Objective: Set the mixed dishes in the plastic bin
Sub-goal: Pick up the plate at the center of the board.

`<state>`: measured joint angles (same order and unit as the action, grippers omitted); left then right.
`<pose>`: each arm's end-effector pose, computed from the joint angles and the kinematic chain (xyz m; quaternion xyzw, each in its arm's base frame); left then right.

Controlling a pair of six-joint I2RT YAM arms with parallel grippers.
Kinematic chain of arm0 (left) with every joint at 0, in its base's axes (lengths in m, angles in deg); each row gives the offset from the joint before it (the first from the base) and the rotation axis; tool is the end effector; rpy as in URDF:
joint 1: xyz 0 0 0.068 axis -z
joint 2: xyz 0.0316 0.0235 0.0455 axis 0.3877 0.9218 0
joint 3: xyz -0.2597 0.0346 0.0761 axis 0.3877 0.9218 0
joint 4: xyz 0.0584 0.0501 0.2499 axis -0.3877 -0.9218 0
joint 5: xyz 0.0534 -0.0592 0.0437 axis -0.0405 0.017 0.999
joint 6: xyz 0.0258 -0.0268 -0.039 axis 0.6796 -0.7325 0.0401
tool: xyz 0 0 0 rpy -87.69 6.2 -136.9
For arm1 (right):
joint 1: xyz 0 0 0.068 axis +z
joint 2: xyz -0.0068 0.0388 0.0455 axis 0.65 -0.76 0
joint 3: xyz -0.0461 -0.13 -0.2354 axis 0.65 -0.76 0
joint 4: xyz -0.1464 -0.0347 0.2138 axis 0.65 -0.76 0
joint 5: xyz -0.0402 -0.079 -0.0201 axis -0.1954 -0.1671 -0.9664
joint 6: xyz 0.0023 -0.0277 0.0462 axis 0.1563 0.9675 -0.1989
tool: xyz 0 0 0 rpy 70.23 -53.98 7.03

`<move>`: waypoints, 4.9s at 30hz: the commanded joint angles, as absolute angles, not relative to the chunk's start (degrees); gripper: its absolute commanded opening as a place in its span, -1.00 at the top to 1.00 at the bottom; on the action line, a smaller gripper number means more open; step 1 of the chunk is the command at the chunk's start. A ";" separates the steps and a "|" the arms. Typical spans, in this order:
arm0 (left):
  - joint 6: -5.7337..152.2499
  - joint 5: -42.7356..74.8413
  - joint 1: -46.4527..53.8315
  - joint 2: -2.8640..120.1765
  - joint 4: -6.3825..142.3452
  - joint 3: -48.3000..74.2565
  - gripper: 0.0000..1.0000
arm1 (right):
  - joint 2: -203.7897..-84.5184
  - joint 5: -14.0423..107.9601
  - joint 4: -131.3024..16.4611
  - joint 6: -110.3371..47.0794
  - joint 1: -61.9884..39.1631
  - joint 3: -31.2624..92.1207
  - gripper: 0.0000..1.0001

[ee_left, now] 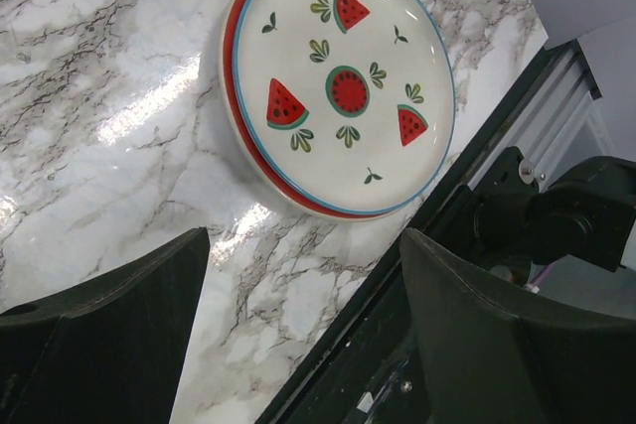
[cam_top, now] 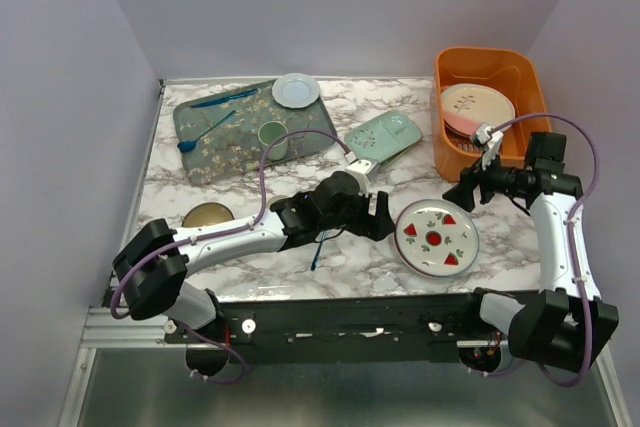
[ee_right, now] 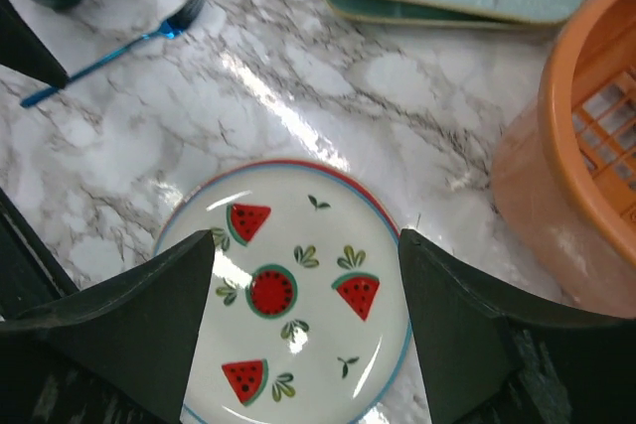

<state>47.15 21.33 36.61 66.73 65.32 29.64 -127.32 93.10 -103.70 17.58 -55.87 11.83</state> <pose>0.1668 -0.2858 0.2616 0.1751 0.8413 -0.3978 0.3214 0.2117 -0.0283 0.3031 -0.3341 0.7923 0.2441 0.4485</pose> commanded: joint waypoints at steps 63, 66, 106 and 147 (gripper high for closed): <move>46.43 23.79 37.22 65.25 71.59 35.66 -0.72 | -146.39 61.64 -104.11 25.02 -57.59 5.16 0.29; 46.43 23.79 37.13 65.25 71.68 35.75 -0.72 | -146.92 61.90 -104.55 25.20 -57.59 5.42 0.28; 50.21 12.46 32.30 82.46 79.33 24.68 -0.69 | -134.27 76.32 -107.10 28.97 -57.41 7.27 0.99; 48.37 -5.39 29.31 94.61 85.39 16.76 0.73 | -126.97 82.47 -105.52 32.40 -57.24 5.59 0.99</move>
